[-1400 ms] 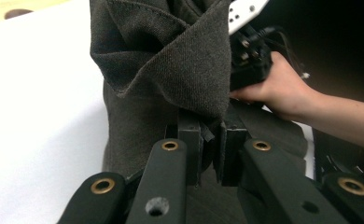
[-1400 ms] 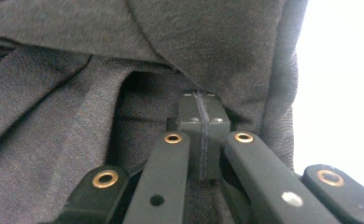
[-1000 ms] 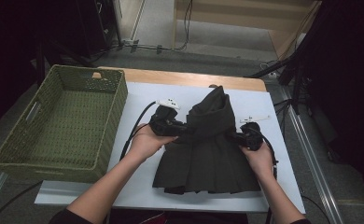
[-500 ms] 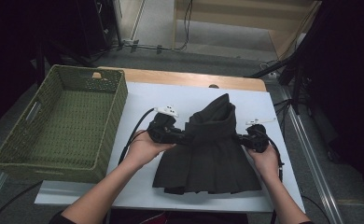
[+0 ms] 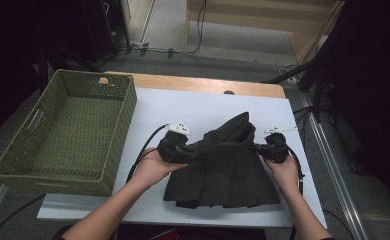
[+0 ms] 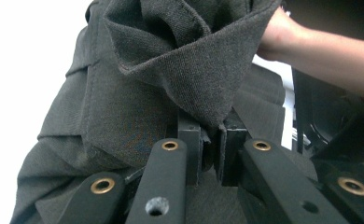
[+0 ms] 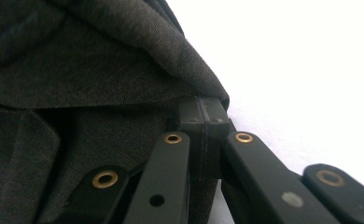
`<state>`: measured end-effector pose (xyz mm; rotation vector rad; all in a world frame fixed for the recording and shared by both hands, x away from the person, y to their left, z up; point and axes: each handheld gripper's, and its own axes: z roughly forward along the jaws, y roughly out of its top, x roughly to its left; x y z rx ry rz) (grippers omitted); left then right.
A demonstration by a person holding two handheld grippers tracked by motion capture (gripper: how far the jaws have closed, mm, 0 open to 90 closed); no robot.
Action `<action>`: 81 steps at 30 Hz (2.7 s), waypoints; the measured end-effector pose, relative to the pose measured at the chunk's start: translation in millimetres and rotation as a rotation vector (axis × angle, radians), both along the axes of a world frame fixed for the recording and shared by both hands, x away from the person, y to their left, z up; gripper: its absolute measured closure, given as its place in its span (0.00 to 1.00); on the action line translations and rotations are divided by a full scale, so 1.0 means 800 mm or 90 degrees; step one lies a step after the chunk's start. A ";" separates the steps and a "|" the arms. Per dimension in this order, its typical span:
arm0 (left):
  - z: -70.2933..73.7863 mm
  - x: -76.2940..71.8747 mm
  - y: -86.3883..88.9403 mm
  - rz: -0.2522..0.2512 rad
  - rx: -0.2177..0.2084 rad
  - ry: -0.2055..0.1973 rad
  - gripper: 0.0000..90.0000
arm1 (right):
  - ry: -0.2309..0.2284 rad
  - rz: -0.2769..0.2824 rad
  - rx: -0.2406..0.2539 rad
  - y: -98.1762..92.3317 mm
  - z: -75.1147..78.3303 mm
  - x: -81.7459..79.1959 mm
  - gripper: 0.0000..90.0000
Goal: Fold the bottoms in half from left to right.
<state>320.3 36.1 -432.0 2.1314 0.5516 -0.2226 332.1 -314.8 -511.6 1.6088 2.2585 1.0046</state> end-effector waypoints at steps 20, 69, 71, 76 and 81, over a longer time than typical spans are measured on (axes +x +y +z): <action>-0.035 -0.021 -0.003 -0.024 0.044 -0.012 0.93 | -0.024 -0.036 0.032 -0.022 0.033 -0.011 0.97; -0.025 -0.037 0.038 -0.024 0.026 0.006 0.58 | -0.049 0.098 0.026 0.047 0.051 -0.028 0.97; -0.023 -0.035 0.042 -0.021 0.019 0.007 0.53 | -0.051 0.100 0.024 0.046 0.049 -0.029 0.97; -0.012 -0.033 0.057 -0.006 -0.019 0.004 0.48 | -0.048 0.101 0.022 0.048 0.048 -0.030 0.97; -0.011 -0.025 0.064 0.034 -0.021 0.008 0.48 | -0.045 0.104 0.018 0.049 0.045 -0.031 0.97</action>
